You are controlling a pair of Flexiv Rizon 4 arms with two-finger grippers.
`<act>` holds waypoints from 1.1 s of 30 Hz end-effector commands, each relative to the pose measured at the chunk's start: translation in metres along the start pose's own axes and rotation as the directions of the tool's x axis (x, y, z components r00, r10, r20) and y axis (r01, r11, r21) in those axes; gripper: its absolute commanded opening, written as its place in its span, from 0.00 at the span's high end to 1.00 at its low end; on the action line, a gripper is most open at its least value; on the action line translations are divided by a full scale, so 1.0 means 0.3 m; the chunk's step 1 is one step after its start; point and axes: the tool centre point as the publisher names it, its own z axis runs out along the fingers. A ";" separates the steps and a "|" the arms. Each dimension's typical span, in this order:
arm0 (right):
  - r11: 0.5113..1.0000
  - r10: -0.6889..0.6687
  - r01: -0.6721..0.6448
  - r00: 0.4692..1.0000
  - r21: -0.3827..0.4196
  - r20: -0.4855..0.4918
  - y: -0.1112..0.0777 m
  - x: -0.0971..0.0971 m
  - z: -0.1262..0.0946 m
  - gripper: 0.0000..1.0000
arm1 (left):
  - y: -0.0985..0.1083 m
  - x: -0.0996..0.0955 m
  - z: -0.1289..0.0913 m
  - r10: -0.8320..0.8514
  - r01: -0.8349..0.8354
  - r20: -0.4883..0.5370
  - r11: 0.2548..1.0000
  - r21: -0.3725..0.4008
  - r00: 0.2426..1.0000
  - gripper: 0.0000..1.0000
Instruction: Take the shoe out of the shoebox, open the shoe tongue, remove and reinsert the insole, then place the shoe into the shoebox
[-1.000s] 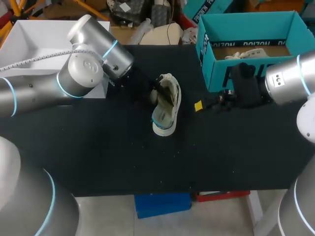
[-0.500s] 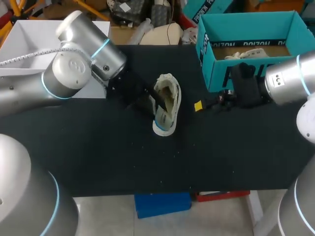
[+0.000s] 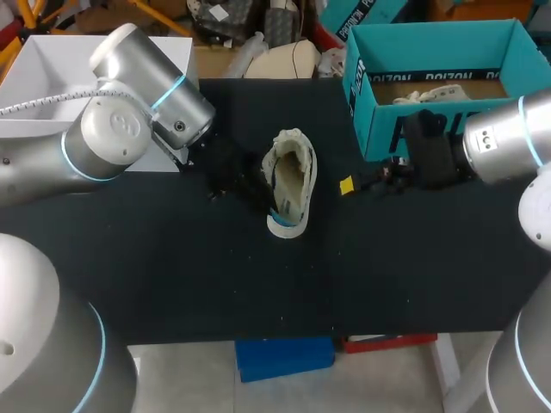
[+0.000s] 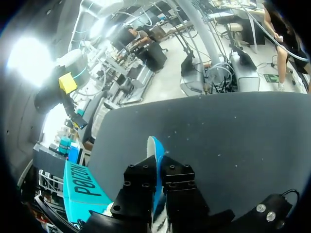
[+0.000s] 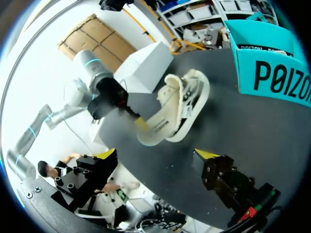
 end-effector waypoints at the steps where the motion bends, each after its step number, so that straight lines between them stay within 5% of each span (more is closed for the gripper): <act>1: 1.000 0.001 -0.001 1.000 0.002 0.002 0.001 0.002 -0.002 0.00 | 0.050 -0.007 0.016 -0.006 0.006 0.005 1.000 0.005 1.000 1.00; 17: 1.000 0.001 -0.001 1.000 0.002 0.002 0.001 0.002 -0.002 0.00 | 0.284 -0.065 0.042 0.046 -0.044 0.024 0.995 -0.087 0.999 1.00; 33: 1.000 0.001 -0.001 1.000 0.002 0.002 0.001 0.002 -0.002 0.00 | 0.260 -0.054 0.094 0.115 -0.133 -0.201 0.988 -0.077 0.973 1.00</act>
